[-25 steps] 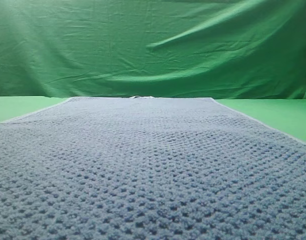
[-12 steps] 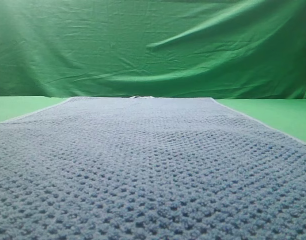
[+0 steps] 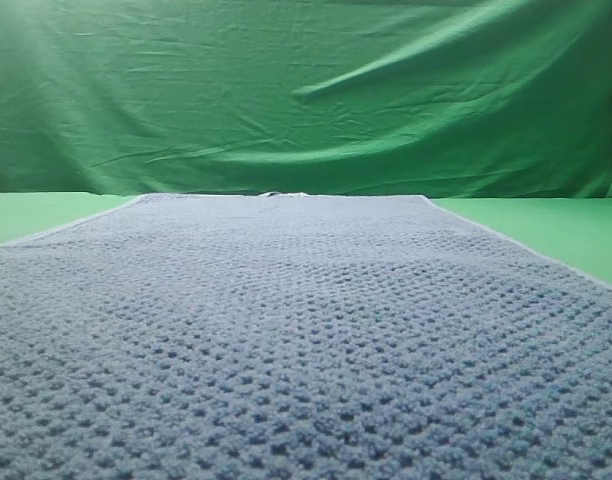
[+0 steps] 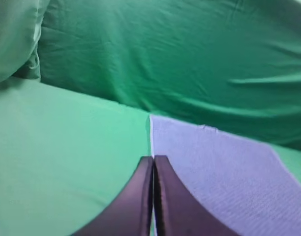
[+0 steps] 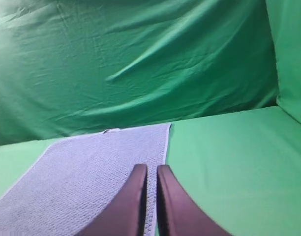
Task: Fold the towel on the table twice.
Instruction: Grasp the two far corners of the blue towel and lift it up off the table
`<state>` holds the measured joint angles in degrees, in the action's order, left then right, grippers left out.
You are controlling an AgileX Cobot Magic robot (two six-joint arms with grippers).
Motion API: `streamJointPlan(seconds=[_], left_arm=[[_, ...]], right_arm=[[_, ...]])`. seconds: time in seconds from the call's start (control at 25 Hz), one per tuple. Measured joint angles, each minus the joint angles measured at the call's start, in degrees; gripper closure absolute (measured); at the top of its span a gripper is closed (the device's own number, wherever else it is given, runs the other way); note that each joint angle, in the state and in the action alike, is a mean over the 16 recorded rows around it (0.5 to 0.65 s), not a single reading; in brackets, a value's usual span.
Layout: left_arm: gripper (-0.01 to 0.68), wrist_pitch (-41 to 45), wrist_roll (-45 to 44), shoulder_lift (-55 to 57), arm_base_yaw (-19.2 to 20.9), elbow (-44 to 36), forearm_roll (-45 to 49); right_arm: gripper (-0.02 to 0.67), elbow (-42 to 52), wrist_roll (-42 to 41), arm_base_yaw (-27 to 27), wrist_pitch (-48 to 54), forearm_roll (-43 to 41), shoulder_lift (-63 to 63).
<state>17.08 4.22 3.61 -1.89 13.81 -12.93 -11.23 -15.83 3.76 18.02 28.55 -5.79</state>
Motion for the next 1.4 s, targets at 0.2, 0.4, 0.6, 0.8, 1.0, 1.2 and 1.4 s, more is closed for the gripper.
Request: streamJointPlan(seconds=[0.2,0.4,0.6,0.8,1.0,1.2,1.4], left_arm=[[0.673,7.24,-6.05,2.71,-0.06,4.81,-4.8],[0.673,10.36,-11.48,4.43,-0.47,6.94,-9.83],[0.673,12.96,-13.16,6.8,-0.95,9.6,-12.63],[0.673,17.62,-14.08,12.88,-1.46,14.51,-12.91],[0.673,22.44,-14.25,22.65,-1.99,20.65,-11.45],[0.673,25.49,-14.25,34.57,-3.31,26.26,-9.59],[0.673,26.27,-14.24,46.76,-5.01,31.31,-7.61]], right_arm=[[0.601,-4.92,-2.18,0.0,4.27,2.63,-5.4],[0.601,-7.62,-3.39,0.0,6.29,5.3,-9.85],[0.601,-11.52,-4.66,0.05,8.3,4.77,-13.2],[0.601,-18.24,-5.02,1.02,11.55,-0.13,-18.99],[0.601,-26.6,-3.46,2.99,16.57,-6.56,-28.61],[0.616,-34.05,-0.63,5.15,21.9,-11.15,-40.27],[0.631,-40.24,2.0,6.6,26.82,-12.75,-51.89]])
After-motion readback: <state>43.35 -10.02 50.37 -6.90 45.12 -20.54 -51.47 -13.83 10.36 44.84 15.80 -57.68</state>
